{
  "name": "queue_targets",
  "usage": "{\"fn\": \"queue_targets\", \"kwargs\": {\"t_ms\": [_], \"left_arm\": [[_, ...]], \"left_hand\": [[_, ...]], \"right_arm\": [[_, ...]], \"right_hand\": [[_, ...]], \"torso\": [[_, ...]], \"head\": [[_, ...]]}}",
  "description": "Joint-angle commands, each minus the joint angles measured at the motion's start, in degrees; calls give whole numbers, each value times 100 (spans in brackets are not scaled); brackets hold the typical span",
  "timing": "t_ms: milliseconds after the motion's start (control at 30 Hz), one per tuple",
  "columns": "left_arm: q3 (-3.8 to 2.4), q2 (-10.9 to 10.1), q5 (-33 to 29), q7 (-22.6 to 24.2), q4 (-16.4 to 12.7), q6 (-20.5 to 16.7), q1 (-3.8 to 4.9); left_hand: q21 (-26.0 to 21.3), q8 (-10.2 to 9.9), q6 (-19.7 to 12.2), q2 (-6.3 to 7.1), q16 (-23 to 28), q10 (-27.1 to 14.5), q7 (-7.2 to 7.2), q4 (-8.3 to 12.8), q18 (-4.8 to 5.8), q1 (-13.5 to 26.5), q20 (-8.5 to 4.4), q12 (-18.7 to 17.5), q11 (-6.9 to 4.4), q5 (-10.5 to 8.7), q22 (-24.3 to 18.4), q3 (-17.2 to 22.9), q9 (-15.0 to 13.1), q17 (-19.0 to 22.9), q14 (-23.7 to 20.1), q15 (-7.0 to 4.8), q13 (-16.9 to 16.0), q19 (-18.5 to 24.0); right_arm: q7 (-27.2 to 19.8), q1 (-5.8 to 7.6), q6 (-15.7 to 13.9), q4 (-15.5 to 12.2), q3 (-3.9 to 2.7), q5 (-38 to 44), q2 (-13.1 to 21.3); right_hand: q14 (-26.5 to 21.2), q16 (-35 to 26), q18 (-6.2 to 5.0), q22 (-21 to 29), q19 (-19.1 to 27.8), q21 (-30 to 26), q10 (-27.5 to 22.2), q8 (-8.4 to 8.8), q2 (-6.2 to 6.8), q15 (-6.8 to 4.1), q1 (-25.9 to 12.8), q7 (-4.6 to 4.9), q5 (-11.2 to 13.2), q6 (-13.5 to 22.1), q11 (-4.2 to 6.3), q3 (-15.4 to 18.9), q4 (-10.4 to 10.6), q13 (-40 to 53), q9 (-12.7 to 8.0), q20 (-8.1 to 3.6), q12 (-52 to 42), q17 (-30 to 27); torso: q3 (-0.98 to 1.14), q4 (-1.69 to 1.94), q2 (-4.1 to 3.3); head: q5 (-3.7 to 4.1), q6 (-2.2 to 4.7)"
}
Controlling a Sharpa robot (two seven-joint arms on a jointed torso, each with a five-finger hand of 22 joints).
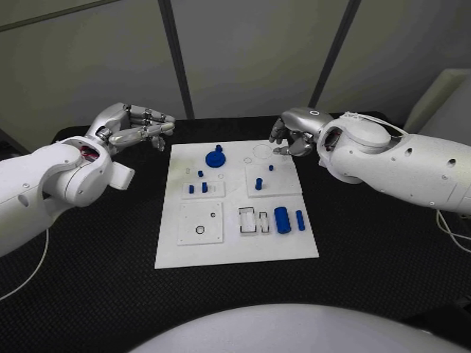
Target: Assemble the parts on the task board
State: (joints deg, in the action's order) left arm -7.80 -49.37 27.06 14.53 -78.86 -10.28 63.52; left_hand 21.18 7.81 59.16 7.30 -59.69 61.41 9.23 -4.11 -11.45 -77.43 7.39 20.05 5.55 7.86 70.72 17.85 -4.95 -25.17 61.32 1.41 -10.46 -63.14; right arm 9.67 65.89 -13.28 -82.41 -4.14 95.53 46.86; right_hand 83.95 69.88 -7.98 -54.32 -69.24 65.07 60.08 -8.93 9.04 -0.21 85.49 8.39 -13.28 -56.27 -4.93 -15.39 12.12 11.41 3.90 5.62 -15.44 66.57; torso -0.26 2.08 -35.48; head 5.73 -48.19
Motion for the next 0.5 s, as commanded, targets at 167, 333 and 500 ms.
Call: {"fn": "queue_targets", "kwargs": {"t_ms": [167, 333, 500], "left_arm": [[-6, -145, -1343, 700, -366, 137, -92], [-6, -181, -1430, 762, -464, 103, -137], [-6, -192, -1462, 788, -499, 89, -158]], "left_hand": [[-77, -19, -22, -75, 70, -47, -18, 21, 98, -86, 25, 53, -13, -8, -68, -55, -2, 9, -12, 22, -25, -3], [-97, -20, -28, -86, 82, -59, -12, 35, 97, -123, 23, 65, -12, -7, -89, -66, -2, 8, -14, 21, -32, -12], [-112, -22, -38, -95, 92, -71, -6, 43, 98, -148, 23, 74, -7, -5, -105, -75, 0, 6, -16, 23, -37, -18]], "right_arm": [[341, -161, 331, -15, 25, 781, -32], [337, -261, 388, 21, 30, 817, -103], [298, -296, 379, 54, 32, 826, -179]], "right_hand": [[269, 95, 85, -67, -65, 77, -114, 73, 97, 71, -30, 10, 43, 47, -20, -30, -1, -99, -8, 21, 107, 71], [273, 166, 92, -117, -77, 120, -177, 135, 125, 104, -50, 60, 51, 98, -63, -31, -15, -180, -9, 47, 168, 137], [273, 187, 94, -134, -79, 135, -205, 162, 127, 118, -55, 81, 52, 119, -82, -32, -23, -216, -9, 59, 192, 154]], "torso": [[6, 2, -7], [7, -2, -12], [-6, 5, -6]], "head": [[32, 140], [-51, 271], [-69, 324]]}}
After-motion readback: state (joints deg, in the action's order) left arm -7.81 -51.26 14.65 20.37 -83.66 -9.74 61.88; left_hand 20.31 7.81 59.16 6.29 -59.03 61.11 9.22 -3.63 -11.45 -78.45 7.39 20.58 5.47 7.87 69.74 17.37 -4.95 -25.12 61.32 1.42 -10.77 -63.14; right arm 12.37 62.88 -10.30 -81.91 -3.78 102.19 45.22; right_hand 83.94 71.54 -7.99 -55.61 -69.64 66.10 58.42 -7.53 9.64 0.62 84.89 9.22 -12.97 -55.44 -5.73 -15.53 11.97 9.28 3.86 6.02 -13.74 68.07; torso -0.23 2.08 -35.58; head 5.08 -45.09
